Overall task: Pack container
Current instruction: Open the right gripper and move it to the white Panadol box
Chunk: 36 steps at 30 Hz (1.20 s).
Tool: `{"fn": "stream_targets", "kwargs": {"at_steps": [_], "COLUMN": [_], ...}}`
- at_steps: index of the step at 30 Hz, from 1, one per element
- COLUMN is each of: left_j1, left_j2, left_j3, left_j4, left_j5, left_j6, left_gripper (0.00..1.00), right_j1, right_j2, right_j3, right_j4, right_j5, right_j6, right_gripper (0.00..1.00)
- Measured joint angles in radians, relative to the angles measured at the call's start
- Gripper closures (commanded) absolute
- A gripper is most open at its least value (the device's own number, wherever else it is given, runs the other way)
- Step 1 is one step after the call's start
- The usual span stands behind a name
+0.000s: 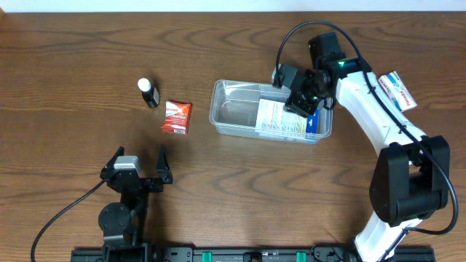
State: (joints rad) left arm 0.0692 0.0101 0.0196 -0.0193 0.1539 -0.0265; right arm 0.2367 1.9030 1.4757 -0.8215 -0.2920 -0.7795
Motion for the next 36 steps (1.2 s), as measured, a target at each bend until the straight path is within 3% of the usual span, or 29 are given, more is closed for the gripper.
{"fn": "stream_targets", "kwargs": {"at_steps": [9, 20, 26, 36], "left_j1": [0.000, 0.000, 0.000, 0.000], "left_j2": [0.000, 0.000, 0.000, 0.000], "left_j3": [0.000, 0.000, 0.000, 0.000], "left_j4": [0.000, 0.000, 0.000, 0.000], "left_j5": [0.000, 0.000, 0.000, 0.000], "left_j6": [0.000, 0.000, 0.000, 0.000], "left_gripper": [0.02, 0.02, 0.02, 0.02], "right_j1": [-0.068, -0.254, -0.378, -0.478], "right_j2": [-0.009, -0.073, -0.073, -0.073], "right_j3": [0.086, 0.117, 0.116, 0.007], "right_j4": [0.013, 0.026, 0.018, 0.135], "right_j5": [0.066, 0.175, 0.276, 0.226], "right_j6": [0.333, 0.583, 0.655, 0.671], "right_gripper": [0.41, 0.20, 0.09, 0.08]}}
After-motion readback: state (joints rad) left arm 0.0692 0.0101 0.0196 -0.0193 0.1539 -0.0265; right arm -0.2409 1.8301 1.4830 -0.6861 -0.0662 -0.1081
